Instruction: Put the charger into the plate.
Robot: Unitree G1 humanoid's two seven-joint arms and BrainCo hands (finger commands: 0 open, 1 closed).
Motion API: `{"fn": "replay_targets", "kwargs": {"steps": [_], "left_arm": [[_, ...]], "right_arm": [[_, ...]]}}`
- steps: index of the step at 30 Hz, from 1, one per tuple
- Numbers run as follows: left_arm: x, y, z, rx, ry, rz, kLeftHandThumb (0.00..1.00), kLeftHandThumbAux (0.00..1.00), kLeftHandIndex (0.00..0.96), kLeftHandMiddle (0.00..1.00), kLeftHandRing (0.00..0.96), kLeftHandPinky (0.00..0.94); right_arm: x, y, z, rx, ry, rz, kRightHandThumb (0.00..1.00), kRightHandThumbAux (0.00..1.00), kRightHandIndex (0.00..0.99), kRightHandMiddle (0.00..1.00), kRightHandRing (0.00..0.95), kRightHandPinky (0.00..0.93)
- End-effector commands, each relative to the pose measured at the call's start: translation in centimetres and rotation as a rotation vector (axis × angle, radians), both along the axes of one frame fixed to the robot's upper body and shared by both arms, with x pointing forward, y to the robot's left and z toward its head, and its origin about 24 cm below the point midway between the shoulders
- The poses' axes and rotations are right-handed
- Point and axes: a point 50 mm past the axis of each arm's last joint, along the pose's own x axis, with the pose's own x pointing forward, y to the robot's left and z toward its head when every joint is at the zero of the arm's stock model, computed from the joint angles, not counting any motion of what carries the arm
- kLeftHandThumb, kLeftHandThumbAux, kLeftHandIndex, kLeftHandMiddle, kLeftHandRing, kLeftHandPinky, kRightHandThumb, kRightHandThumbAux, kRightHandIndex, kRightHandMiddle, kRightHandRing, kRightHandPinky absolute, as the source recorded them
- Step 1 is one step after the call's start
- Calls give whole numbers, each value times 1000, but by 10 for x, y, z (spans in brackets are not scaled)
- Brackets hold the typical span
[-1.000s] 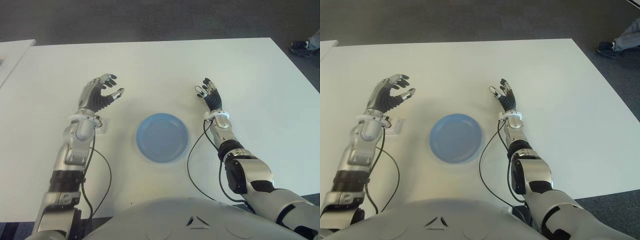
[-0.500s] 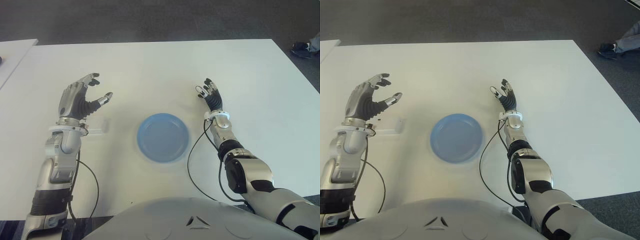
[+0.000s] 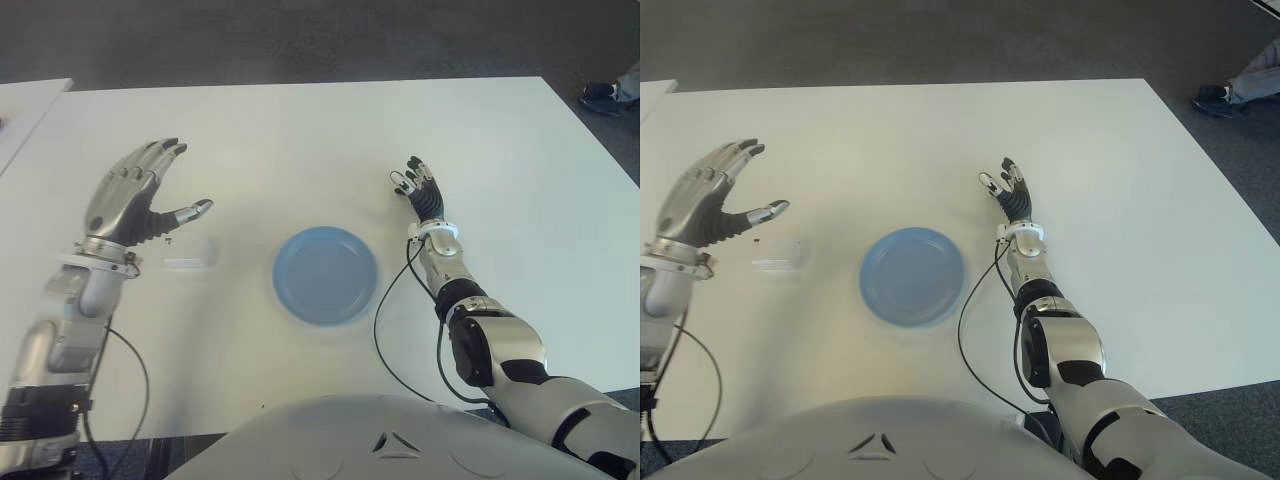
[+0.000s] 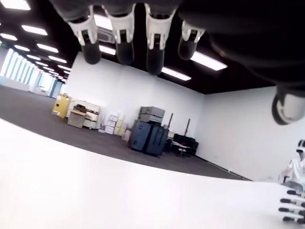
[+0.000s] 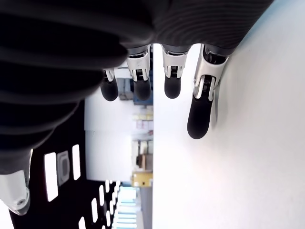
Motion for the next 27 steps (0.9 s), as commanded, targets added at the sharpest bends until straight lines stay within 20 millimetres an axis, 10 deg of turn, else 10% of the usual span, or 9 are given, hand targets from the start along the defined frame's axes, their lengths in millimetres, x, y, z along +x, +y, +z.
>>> {"fn": "replay_targets", "kwargs": {"steps": [1,27], "left_arm": [[-1,17,-3,158,78,-21,234,215,0,1,1,0],[21,64,-100,327,296,-55,205,171,0,0,0,0]], "right_arm": [[-29,2,-43,23,228,-5,32,557,20,82,51,9],[-27,1,-38,-2,196,42,3,505,18,98,66,21]]}}
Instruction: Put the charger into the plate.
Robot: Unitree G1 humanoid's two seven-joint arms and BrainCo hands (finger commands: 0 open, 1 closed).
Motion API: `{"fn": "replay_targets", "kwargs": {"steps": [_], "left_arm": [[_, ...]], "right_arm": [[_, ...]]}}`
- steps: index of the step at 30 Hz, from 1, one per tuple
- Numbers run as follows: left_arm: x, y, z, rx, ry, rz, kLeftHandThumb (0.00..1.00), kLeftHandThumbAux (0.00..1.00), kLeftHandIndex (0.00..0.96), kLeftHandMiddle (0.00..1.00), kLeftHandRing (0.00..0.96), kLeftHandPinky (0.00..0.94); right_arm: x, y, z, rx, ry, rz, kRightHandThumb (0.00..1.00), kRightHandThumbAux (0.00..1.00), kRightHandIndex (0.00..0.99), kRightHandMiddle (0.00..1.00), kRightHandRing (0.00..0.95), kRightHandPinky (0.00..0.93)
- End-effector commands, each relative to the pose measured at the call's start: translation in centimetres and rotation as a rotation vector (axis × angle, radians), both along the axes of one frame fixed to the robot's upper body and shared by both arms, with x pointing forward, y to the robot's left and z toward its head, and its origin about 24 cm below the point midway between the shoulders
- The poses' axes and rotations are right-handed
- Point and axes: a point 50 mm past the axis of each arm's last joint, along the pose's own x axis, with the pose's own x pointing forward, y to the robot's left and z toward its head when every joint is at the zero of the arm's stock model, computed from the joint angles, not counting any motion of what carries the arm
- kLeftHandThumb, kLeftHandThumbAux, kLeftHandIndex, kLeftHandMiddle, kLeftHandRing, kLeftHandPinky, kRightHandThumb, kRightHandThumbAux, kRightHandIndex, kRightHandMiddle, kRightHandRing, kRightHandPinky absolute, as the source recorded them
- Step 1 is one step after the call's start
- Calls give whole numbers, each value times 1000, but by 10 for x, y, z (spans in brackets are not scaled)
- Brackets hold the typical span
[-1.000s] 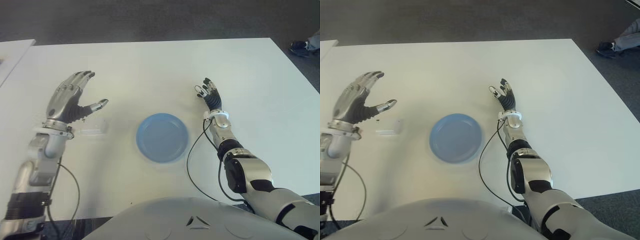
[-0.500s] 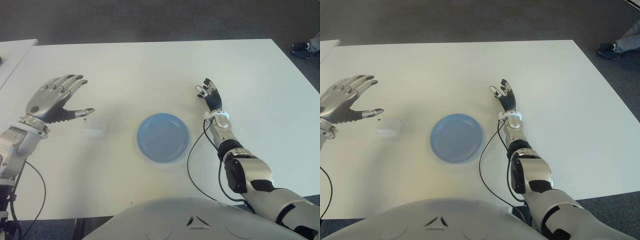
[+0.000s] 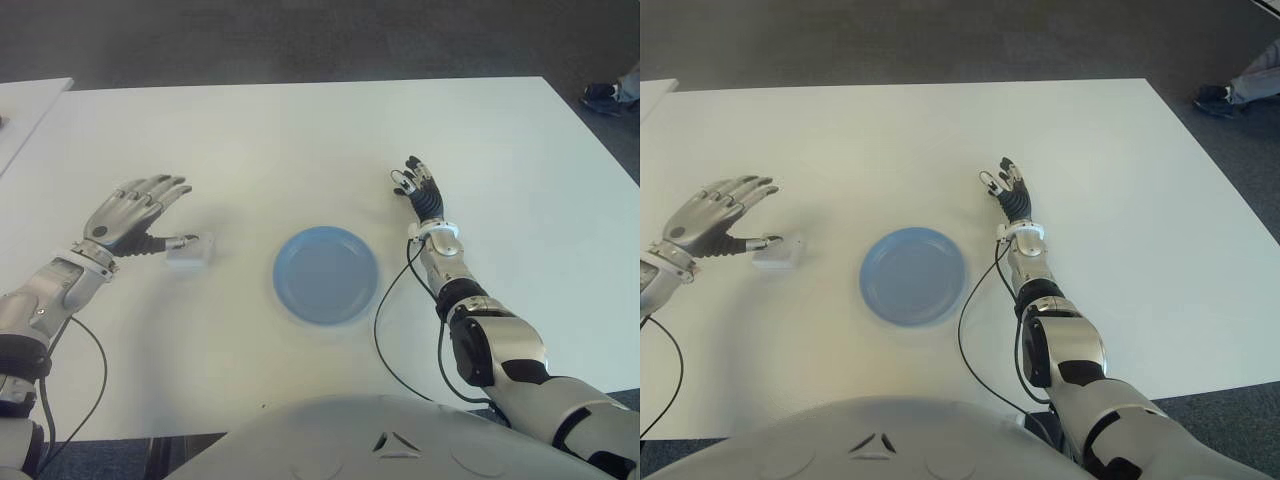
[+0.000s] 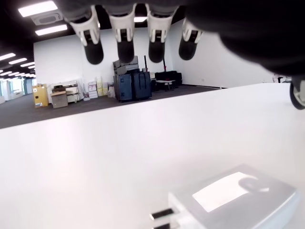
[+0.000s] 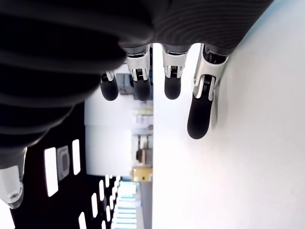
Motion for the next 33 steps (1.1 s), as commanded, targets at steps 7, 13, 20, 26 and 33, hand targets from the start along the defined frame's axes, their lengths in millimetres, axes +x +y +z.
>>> {"fn": "replay_targets", "kwargs": {"steps": [7,13,20,26,33], "left_arm": [[-1,11,-36,55,91,-38,243,143,0,0,0,0],[-2,8,-39,61,84,-93,271,133,0,0,0,0],[-2,4,-41,53,79,-135,284,134,0,0,0,0],[-1,1,-42,48,87,-160,282,141,0,0,0,0],[-2,-2,-45,53,101,-186,258,174,0,0,0,0]], "right_arm": [[-31,1,-45,-7,228,17,1,482,31,109,76,37],[-31,1,-45,-13,235,21,0,476,33,111,77,28],[-31,1,-46,-15,247,9,0,492,26,104,69,7],[-31,2,-46,-9,242,4,0,504,19,101,67,2],[-32,2,-46,-15,233,8,0,510,18,99,69,10]]}}
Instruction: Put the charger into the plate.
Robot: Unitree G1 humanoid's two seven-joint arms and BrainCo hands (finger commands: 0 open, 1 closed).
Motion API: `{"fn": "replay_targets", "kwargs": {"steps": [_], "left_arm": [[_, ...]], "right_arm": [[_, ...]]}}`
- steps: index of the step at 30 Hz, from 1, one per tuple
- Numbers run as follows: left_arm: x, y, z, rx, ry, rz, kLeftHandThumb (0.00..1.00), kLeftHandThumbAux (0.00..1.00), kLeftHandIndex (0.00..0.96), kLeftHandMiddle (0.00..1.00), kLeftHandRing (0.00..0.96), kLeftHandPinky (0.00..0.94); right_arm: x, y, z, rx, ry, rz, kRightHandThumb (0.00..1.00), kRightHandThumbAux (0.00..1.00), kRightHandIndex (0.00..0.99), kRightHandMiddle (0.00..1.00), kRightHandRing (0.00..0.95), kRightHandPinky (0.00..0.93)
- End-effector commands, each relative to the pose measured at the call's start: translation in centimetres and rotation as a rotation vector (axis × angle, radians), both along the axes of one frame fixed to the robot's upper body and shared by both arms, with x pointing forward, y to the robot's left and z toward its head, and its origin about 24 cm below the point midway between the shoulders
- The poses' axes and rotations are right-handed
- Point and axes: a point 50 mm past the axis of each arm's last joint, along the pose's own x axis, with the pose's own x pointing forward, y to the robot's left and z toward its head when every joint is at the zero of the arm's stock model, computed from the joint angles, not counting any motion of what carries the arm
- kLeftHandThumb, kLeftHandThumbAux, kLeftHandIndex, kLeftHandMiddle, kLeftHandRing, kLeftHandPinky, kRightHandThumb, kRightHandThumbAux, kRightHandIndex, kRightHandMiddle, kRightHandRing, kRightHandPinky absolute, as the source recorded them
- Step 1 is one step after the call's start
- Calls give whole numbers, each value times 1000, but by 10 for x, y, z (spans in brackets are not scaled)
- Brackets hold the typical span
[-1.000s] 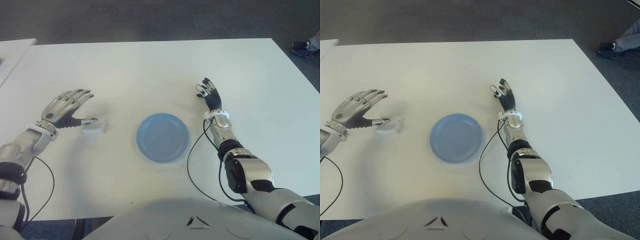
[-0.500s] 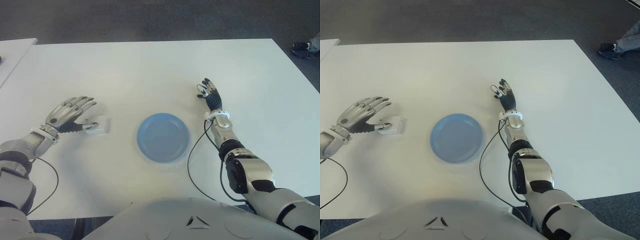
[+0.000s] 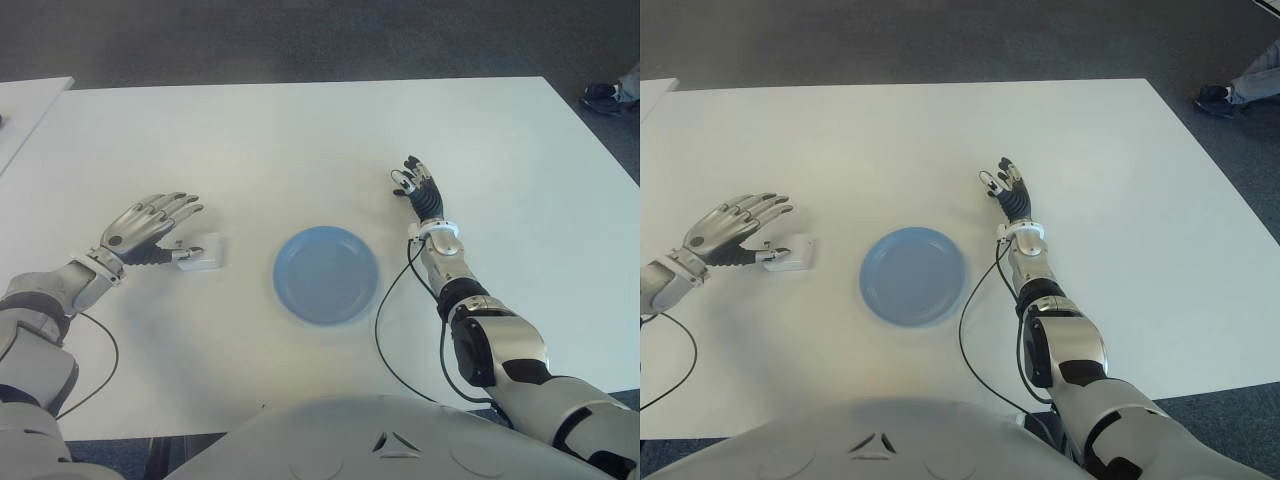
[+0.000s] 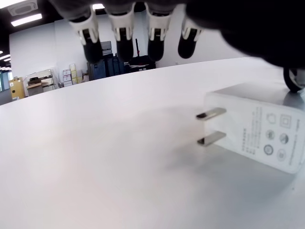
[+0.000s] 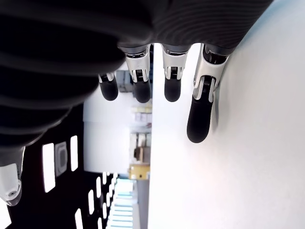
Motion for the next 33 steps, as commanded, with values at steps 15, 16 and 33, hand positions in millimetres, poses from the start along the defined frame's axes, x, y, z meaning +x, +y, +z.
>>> {"fn": "replay_targets", "kwargs": {"steps": [15,16,33], "left_arm": [[-3,-7,-6,14,43,-64,232,202,0,0,0,0],[-3,-7,-5,10,39,-65,231,203,0,0,0,0],[0,-11,-1,-44,35,-63,203,223,0,0,0,0]], "right_arm": [[-28,1,-40,-1,204,-3,0,506,17,96,65,3],[-28,2,-40,-1,200,1,0,506,16,96,64,3],[-28,2,-40,-8,203,5,0,486,31,112,82,42]]}}
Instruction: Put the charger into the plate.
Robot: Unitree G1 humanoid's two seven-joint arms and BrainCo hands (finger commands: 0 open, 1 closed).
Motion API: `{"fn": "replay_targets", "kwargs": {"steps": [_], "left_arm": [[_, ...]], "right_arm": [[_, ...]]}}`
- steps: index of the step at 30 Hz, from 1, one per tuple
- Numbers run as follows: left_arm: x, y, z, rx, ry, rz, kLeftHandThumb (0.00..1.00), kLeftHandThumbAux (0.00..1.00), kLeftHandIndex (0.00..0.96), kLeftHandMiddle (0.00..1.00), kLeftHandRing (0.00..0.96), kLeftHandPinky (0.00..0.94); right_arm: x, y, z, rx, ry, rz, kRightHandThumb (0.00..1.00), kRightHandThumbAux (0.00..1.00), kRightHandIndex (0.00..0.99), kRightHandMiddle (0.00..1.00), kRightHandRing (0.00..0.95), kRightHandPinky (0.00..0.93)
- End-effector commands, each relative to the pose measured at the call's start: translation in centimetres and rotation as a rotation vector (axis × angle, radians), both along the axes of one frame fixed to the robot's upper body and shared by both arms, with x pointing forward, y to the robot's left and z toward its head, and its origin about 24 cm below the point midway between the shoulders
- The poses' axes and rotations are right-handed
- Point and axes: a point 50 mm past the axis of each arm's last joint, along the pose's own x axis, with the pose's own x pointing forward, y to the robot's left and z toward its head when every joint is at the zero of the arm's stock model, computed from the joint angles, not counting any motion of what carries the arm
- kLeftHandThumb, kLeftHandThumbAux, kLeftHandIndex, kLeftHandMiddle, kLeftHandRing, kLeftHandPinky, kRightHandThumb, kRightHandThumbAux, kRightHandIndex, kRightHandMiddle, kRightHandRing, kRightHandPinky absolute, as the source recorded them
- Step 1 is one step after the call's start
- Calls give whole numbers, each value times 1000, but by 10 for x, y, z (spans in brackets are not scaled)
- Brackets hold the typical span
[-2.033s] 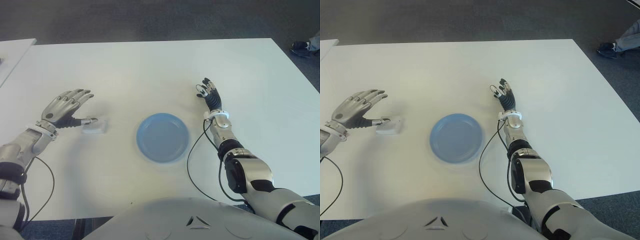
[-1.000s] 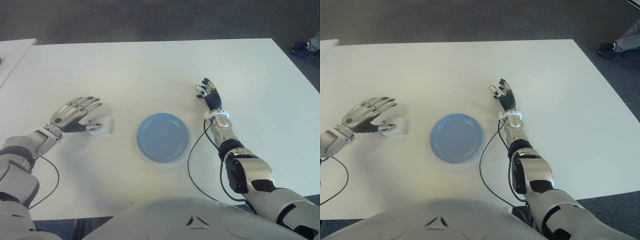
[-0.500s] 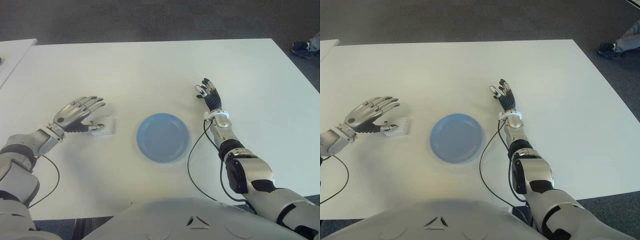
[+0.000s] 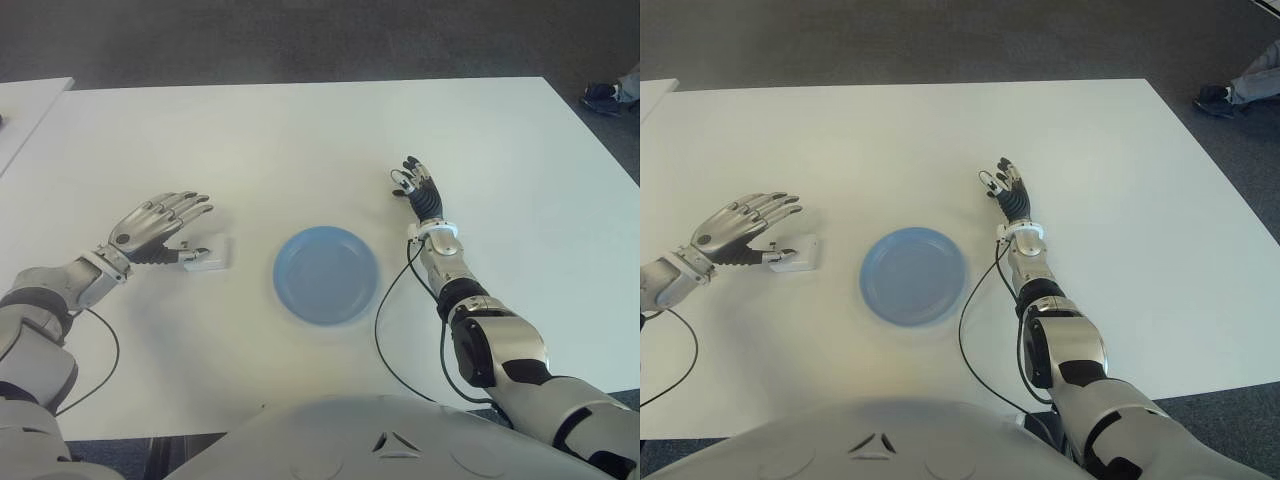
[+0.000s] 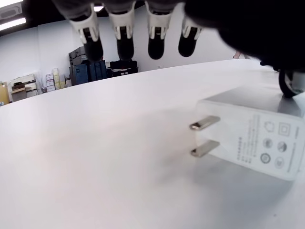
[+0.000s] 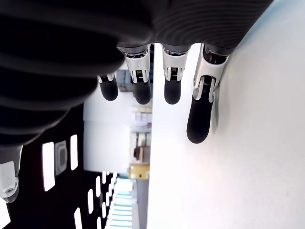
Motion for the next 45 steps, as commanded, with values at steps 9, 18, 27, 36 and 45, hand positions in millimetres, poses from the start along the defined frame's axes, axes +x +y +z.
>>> {"fn": "replay_targets", "kwargs": {"steps": [9,18,27,36,45], "left_arm": [[2,-6,9,-102,41,1,219,200,0,0,0,0],[-1,-12,24,-204,16,-20,225,159,0,0,0,0],[-2,-15,30,-234,23,-13,245,133,0,0,0,0],[-7,-19,31,-257,51,-13,248,132,0,0,0,0],[-13,-24,24,-254,69,-13,236,143,0,0,0,0]], "right_arm": [[-28,2,-40,7,200,7,0,478,45,125,94,62],[-28,4,-39,25,188,25,0,482,48,139,108,71],[-28,4,-38,44,180,34,10,500,49,142,114,81],[-29,4,-39,51,178,39,3,505,49,140,111,73],[-29,4,-39,47,174,46,0,499,45,142,113,71]]}}
